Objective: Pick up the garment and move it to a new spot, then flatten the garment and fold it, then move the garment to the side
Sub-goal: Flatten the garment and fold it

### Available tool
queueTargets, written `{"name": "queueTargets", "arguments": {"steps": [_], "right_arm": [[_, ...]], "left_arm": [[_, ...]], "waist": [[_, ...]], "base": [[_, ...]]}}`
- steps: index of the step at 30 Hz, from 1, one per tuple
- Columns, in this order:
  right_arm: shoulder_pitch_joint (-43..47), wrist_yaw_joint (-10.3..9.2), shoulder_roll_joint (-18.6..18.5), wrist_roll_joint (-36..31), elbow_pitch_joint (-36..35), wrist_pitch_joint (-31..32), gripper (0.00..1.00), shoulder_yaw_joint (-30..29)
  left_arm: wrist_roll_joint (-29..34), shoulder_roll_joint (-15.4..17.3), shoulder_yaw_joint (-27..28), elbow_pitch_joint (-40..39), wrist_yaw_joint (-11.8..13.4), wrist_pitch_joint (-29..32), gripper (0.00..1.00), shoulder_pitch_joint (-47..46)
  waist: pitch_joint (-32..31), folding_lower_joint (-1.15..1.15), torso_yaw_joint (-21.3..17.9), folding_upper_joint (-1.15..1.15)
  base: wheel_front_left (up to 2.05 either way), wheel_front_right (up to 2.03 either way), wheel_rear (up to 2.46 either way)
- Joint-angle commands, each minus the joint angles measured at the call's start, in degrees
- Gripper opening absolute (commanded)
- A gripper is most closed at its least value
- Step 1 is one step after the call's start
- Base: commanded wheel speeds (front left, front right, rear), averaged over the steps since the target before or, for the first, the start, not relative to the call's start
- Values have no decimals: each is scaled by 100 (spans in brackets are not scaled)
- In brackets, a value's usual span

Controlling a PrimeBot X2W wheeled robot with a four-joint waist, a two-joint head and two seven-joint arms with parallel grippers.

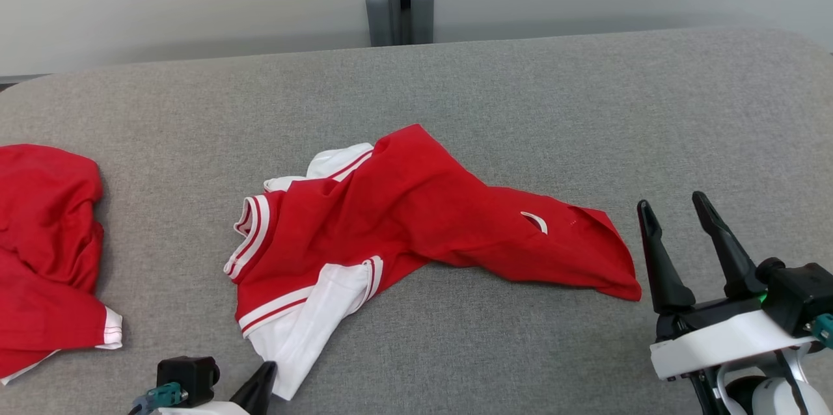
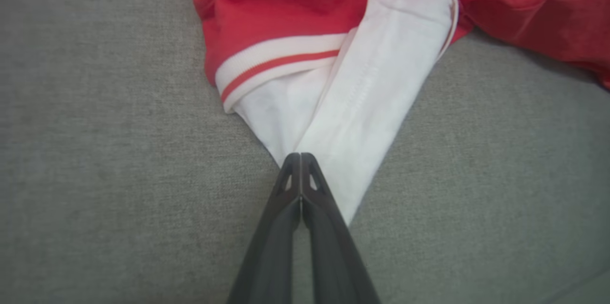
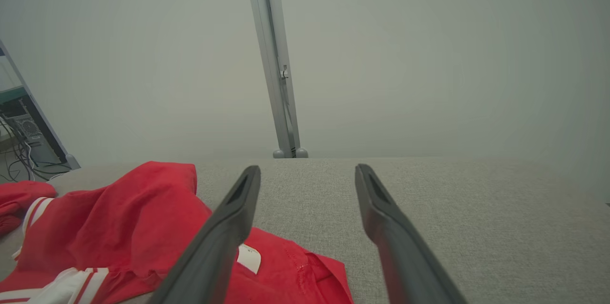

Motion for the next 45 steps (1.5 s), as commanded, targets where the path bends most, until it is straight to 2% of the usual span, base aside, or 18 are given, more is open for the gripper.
{"name": "queueTargets", "arguments": {"steps": [1, 12, 16, 17, 19, 24, 31, 38, 45], "right_arm": [[-63, 1, -35, 7, 1, -49, 100, -30], [-139, 1, -35, -39, -29, -102, 100, -179], [-154, 1, -36, -32, -23, -126, 100, -237], [-159, 1, -34, -33, -22, -124, 100, -246], [-169, 1, -35, -35, -7, -120, 100, -266], [-202, 1, -35, -45, 24, -123, 100, -298], [-186, 1, -35, -127, 113, -148, 100, -308], [-9, 1, -32, -167, 255, -134, 100, -310], [106, 1, -35, -142, 417, -121, 100, -323]], "left_arm": [[53, 37, 19, 4, -13, -89, 0, -82], [305, 87, 347, -321, 208, -682, 0, -346], [547, 85, 657, -839, 398, -1222, 0, -657], [595, 96, 713, -906, 426, -1291, 45, -744], [716, 91, 826, -1086, 481, -1486, 100, -934], [918, 27, 1062, -1336, 649, -1779, 100, -1394], [1127, 124, 1260, -1140, 651, -1980, 100, -1488], [1192, 239, 1066, -871, 432, -2022, 100, -1068], [1096, 196, 1044, -633, 391, -2048, 100, -763]], "waist": [[15, 0, 6, 0], [-14, 0, 66, 0], [-71, 0, 112, 0], [-82, 0, 121, 0], [-121, 0, 134, 0], [-218, 0, 151, 0], [-357, 0, 124, 0], [-495, 0, 99, 0], [-641, 0, 122, 0]], "base": [[0, 0, 0], [0, 0, 0], [0, 0, 0], [0, 0, 0], [0, 0, 0], [0, 0, 0], [0, 0, 0], [0, 0, 0], [0, 0, 0]]}}
